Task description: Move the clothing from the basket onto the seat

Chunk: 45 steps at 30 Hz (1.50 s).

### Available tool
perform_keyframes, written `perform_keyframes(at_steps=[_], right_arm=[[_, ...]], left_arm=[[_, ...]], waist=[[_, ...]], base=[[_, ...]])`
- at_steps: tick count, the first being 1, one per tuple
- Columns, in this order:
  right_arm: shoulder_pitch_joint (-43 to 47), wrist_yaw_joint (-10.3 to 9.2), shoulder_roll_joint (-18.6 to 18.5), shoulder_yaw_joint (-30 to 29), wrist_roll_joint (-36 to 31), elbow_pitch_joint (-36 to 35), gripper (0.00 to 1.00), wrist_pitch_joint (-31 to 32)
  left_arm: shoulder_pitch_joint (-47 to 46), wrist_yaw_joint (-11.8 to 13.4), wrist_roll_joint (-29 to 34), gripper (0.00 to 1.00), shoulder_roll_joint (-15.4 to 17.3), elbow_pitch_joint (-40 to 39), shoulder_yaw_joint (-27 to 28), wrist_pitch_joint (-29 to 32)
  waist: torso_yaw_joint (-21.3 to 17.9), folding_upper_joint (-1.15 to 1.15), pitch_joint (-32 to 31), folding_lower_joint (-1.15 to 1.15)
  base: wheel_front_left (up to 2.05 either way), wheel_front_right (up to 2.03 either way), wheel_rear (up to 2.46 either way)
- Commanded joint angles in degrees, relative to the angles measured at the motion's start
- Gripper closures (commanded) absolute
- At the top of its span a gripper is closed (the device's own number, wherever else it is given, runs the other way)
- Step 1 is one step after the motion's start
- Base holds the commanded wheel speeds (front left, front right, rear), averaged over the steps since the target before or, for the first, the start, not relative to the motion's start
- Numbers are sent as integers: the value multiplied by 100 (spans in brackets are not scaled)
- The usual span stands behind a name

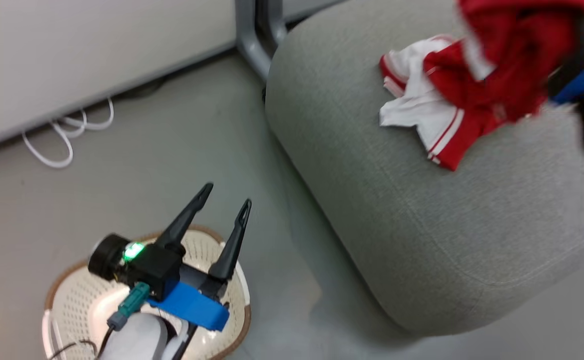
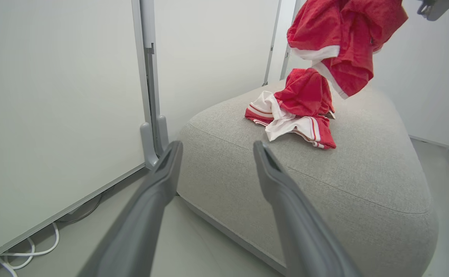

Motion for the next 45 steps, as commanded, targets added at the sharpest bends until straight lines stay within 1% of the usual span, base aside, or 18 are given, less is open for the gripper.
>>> perform_keyframes(at_steps=[1,4,8,10,14,20,21,22,23,29,33,36,37,41,45], right_arm=[[-168,-6,-93,-79,24,-25,100,29],[-561,-6,-531,-625,-12,-101,100,88],[-744,-5,-860,-1384,-55,-8,100,-9],[-727,-5,-890,-1655,-94,117,100,-88],[-599,-6,-785,-2037,-223,485,100,-368],[-559,-6,-632,-2210,-604,974,100,-715],[-566,-6,-607,-2216,-667,1035,73,-747],[-567,-5,-583,-2186,-726,1078,50,-766],[-554,-6,-576,-2161,-774,1118,0,-812],[-273,-6,-693,-1969,-980,1316,0,-980],[28,-6,-736,-1640,-953,1376,0,-1081],[376,-6,-691,-1318,-838,1343,0,-1197],[495,-6,-705,-1193,-798,1299,0,-1212],[1115,-6,-549,-698,-581,1057,0,-1283],[1917,-6,-350,-356,-517,471,0,-1257]], left_arm=[[-125,-19,46,0,80,-61,3,32],[-434,-46,139,0,227,-357,-76,117],[-785,-65,212,0,369,-778,-78,151],[-907,-61,250,0,427,-937,-60,146],[-1044,-66,329,0,539,-1115,-69,147],[-976,-2,277,0,562,-1133,-48,62],[-953,6,274,0,546,-1112,-37,24],[-929,23,243,0,522,-1076,-26,9],[-894,38,216,0,496,-1032,-23,-20],[-694,76,63,0,243,-668,-56,-108],[-489,99,-51,0,47,-459,8,-117],[-187,114,-141,0,-80,-288,97,-116],[-106,117,-177,0,-130,-243,123,-116],[274,114,-277,0,-289,59,256,-117],[619,125,-390,0,-433,332,419,-118]], waist=[[401,0,818,-1],[599,0,1437,-1],[862,0,2138,-1],[963,0,2406,-1],[1124,0,2745,-1],[1300,0,2731,-1],[1322,0,2684,-1],[1342,0,2615,-1],[1357,0,2530,-1],[1552,0,1780,-1],[1622,0,1174,-1],[1648,0,653,-1],[1673,0,509,-1],[1762,0,-182,-1],[1860,0,-758,-1]], base=[[0,0,0],[0,0,0],[0,0,0],[0,0,0],[0,0,0],[0,0,0],[0,0,0],[0,0,0],[0,0,0],[0,0,0],[0,0,0],[0,0,0],[0,0,0],[0,0,0],[0,0,0]])
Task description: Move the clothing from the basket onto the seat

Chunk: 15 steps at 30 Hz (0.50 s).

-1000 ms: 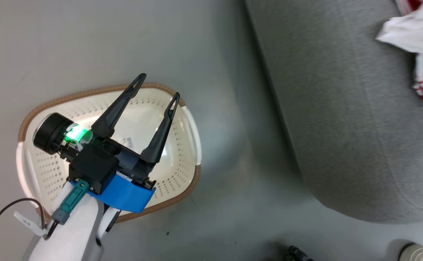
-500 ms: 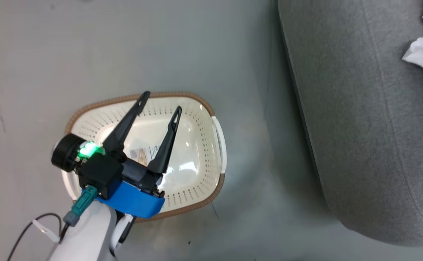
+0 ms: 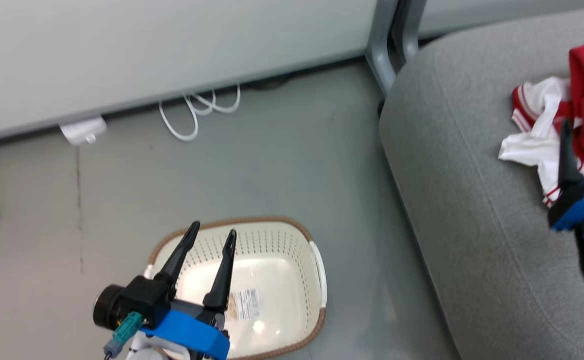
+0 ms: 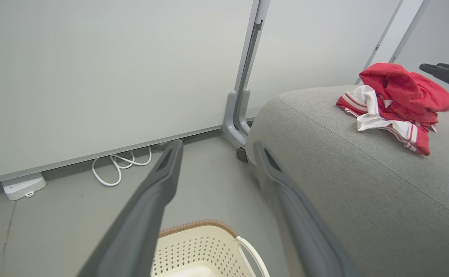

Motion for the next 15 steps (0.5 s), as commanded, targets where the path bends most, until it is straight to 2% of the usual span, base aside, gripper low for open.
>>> perform_keyframes(at_steps=[1,9,15], right_arm=[[327,-6,98,40,73,-197,0,39],[2074,-6,738,46,-21,-2073,0,574],[3093,-6,1246,173,-79,-3078,0,894]], left_arm=[[129,25,-22,0,-22,65,61,-16],[549,51,-153,0,-151,348,412,-17],[838,24,-238,0,-139,514,694,-16]], waist=[[193,0,-704,2],[523,0,-1312,2],[677,0,-1572,2]], base=[[0,0,0],[0,0,0],[0,0,0]])
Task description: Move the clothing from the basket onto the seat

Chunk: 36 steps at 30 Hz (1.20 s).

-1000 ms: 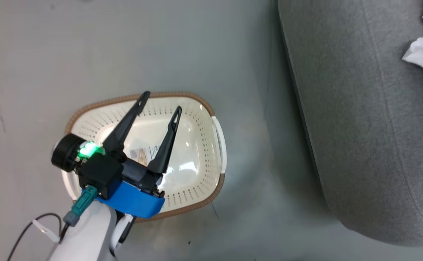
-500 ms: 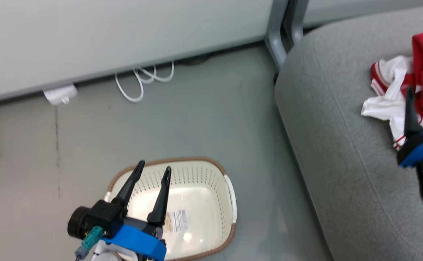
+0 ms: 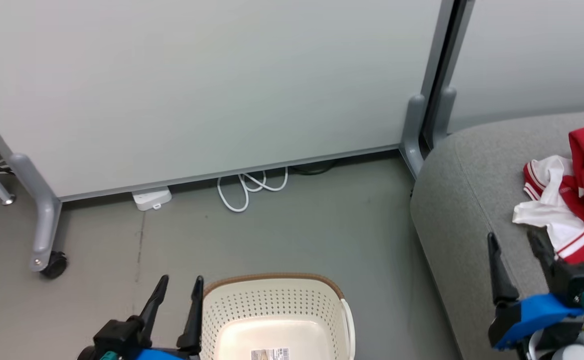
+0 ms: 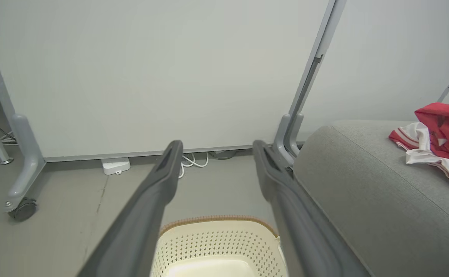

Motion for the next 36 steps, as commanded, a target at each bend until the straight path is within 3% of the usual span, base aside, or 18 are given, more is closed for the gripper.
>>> perform_keyframes(at_steps=[1,12,29,30,36], right_arm=[[201,-6,72,15,-42,-181,0,39],[956,-6,363,158,-78,-780,0,209],[1084,-6,388,188,125,-921,0,229],[1023,0,366,175,108,-901,100,229],[1053,1,387,162,141,-547,100,239]], left_arm=[[103,5,-38,0,21,35,86,-18],[128,-37,-56,0,-6,270,315,-18],[122,-95,59,0,-7,443,395,-18],[103,-82,30,100,-18,453,377,1],[277,-82,-19,100,-88,736,375,49]], waist=[[113,0,-126,2],[341,0,-252,2],[424,0,-241,2],[425,0,-240,2],[425,0,-239,2]], base=[[0,0,0],[0,0,0],[0,0,0],[0,0,0],[0,0,0]])
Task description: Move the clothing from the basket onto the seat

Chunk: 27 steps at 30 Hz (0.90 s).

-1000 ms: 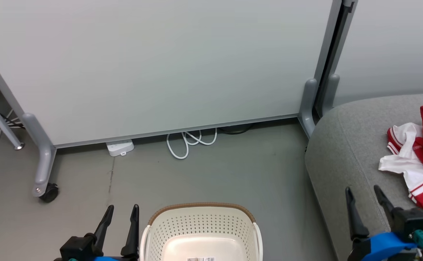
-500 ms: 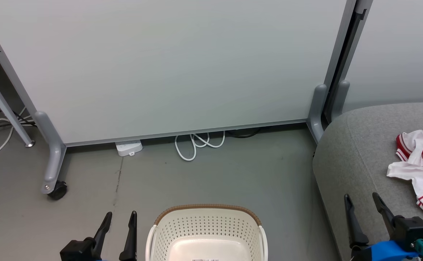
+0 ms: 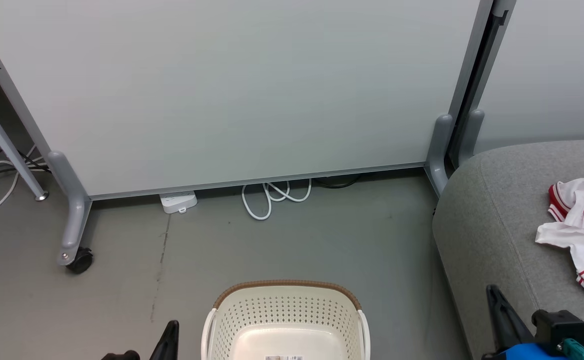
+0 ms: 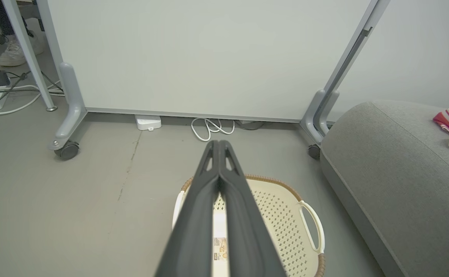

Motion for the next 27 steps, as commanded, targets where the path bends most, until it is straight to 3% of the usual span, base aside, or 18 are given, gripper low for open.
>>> perform_keyframes(at_steps=[1,13,27], right_arm=[[-12,0,0,-8,37,7,100,8],[73,0,21,0,13,674,100,42],[-162,-1,14,-17,1685,690,100,173]], left_arm=[[-6,-1,-33,100,0,-2,11,11],[391,0,-11,100,-54,550,0,50],[217,-38,-1400,100,-46,231,271,430]], waist=[[0,0,1,0],[-3,0,4,0],[-24,0,36,0]], base=[[0,0,0],[0,0,0],[0,0,0]])
